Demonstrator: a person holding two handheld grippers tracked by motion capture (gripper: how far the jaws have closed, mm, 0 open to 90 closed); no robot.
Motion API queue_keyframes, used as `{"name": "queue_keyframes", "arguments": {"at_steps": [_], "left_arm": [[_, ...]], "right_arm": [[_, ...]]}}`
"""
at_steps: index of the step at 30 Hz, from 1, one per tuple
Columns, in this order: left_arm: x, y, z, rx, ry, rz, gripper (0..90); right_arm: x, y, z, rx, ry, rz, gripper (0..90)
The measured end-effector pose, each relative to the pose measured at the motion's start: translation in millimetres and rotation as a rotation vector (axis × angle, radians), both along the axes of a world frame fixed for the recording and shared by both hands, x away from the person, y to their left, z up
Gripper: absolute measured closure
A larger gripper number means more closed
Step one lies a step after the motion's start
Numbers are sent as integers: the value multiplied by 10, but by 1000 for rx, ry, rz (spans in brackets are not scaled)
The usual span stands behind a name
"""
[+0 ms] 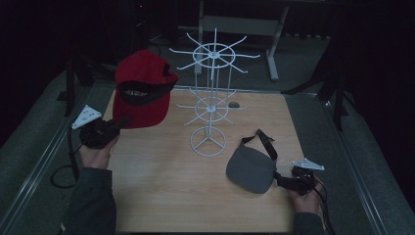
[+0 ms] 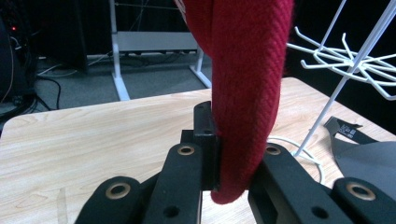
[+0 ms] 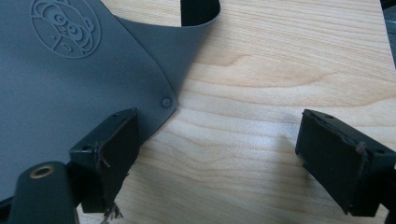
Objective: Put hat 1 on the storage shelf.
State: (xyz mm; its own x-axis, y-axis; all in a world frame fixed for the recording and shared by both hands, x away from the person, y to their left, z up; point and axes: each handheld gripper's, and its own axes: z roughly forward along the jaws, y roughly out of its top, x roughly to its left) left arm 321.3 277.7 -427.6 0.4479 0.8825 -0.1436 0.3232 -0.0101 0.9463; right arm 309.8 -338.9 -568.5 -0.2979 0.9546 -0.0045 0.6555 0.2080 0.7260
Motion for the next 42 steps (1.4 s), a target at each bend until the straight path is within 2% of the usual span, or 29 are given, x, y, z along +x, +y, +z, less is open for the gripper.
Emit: {"name": "queue_keyframes", "arguments": {"at_steps": [34, 42], "left_arm": [[21, -62, 184, -25, -48, -8, 860], [43, -116, 287, -29, -71, -12, 860]], "right_arm": [[1, -2, -1, -2, -1, 2, 134], [1, -2, 0, -2, -1, 2, 134]]}}
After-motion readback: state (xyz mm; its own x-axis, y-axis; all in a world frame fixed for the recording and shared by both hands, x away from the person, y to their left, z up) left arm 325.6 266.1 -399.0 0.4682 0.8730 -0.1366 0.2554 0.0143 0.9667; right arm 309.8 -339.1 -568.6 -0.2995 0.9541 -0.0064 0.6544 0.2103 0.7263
